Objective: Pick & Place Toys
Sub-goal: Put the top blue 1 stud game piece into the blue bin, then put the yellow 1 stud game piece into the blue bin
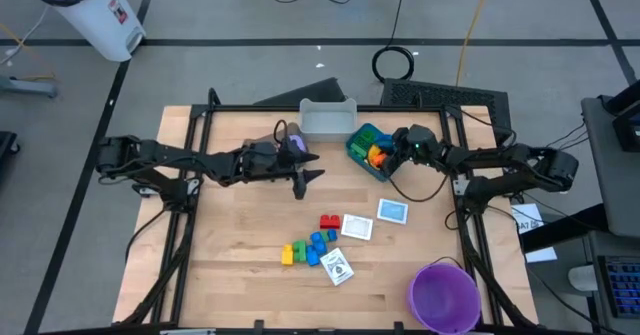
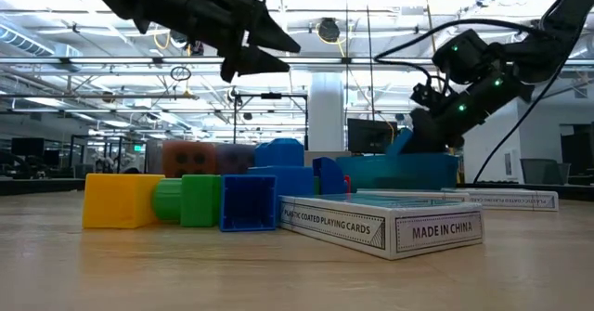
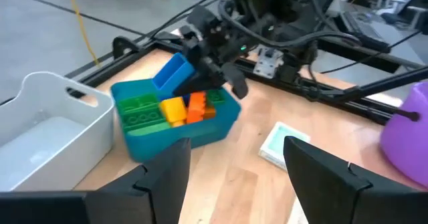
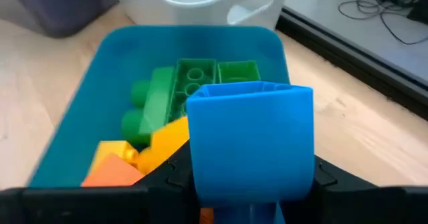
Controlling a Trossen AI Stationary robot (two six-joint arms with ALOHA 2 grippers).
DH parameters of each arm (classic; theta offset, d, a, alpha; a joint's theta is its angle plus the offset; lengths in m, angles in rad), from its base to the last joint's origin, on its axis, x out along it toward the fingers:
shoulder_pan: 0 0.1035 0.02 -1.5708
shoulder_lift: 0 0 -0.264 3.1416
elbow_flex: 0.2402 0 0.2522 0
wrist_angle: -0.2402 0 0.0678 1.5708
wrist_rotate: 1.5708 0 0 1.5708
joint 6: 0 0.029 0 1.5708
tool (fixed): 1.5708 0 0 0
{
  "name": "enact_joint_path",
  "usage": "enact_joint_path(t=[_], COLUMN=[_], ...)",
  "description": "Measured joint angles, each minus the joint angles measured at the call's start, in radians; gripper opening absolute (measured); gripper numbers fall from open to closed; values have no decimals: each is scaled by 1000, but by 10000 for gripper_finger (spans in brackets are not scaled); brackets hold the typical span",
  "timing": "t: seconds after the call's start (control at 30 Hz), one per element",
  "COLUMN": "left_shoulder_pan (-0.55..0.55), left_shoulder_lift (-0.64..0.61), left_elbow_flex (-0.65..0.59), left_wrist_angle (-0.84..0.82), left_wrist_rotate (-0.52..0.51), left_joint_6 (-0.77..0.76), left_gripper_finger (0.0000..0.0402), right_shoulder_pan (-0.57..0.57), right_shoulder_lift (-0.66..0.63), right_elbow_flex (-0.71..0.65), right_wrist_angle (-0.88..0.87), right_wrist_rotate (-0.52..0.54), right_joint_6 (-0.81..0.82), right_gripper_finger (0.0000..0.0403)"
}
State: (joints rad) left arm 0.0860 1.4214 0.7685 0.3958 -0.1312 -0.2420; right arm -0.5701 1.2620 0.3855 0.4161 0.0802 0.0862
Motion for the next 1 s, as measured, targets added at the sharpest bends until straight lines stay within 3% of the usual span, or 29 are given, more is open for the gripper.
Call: enact_joint_path(t=[0.1,0.33,0.5,0.73,1.0], left_shoulder_pan=[1,5,5,5,4], left_shoulder_lift=[1,1,1,1,1], left_elbow_flex=[0,0,0,0,0], left_wrist_angle=[-1,-1,-2,-2,-2], left_wrist_rotate=[-2,-4,-4,-5,-5], left_joint_6=[1,14,19,23,16], left_gripper_finger=[248,242,241,242,241], right_shoulder_pan=[0,0,13,105,325], right_shoulder_lift=[1,1,-36,-183,-317], right_elbow_flex=[0,0,0,0,0], right_wrist_angle=[-2,25,27,29,31], right_wrist_rotate=[0,-2,-2,-5,-76], right_joint_6=[0,2,10,10,71], right_gripper_finger=[139,259,309,322,313])
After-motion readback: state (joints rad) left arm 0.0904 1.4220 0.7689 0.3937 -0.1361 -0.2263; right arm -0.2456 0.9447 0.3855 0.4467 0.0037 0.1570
